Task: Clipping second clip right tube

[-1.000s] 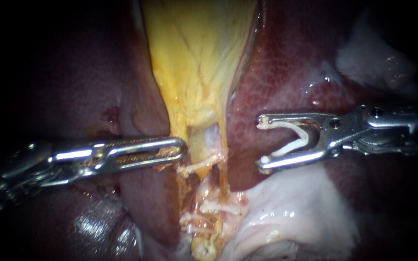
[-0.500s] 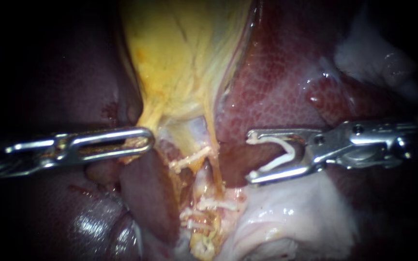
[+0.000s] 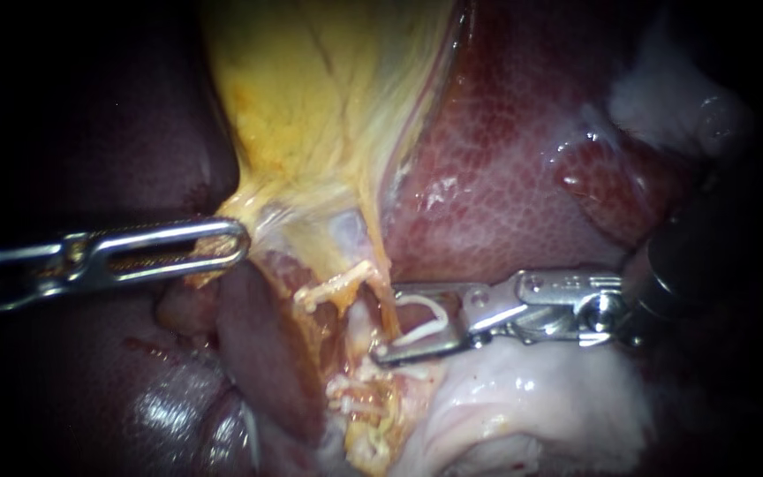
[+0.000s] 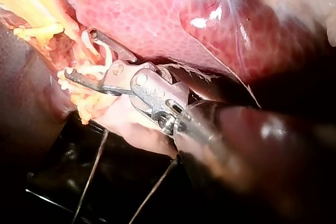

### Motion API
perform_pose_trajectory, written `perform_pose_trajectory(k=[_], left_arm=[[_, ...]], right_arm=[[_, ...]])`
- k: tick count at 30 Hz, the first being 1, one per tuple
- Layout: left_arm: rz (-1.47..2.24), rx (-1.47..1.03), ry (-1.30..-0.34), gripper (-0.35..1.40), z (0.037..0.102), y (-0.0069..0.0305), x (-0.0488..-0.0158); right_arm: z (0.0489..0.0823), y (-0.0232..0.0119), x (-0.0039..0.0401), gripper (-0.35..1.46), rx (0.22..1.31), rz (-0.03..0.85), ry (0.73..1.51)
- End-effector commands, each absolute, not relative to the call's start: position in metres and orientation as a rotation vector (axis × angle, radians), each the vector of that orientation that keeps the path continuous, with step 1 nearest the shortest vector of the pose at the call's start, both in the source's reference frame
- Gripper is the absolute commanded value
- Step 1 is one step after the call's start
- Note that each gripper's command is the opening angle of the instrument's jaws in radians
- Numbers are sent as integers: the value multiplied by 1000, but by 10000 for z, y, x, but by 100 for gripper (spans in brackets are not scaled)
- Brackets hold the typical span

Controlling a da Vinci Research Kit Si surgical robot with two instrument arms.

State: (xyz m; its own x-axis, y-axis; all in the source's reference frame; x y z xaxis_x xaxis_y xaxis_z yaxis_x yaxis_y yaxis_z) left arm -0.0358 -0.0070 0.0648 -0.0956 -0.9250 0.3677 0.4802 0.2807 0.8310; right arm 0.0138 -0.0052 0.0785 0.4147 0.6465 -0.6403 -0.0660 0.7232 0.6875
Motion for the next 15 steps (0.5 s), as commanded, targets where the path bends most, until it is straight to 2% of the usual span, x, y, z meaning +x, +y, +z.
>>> perform_pose_trajectory(k=[1, 6, 13, 15], left_arm=[[-1270, 519, -1119, -35, 648, -71, -358], [-1270, 519, -1120, -35, 649, -71, -358], [-1270, 519, -1120, -35, 649, -71, -358], [-1270, 518, -1120, -35, 649, -71, -358]], right_arm=[[784, -55, 140, 60, 640, 492, 1057], [777, -71, 146, 58, 736, 440, 1078], [783, -85, 149, 50, 788, 410, 1065], [787, -83, 148, 39, 797, 421, 1052]])
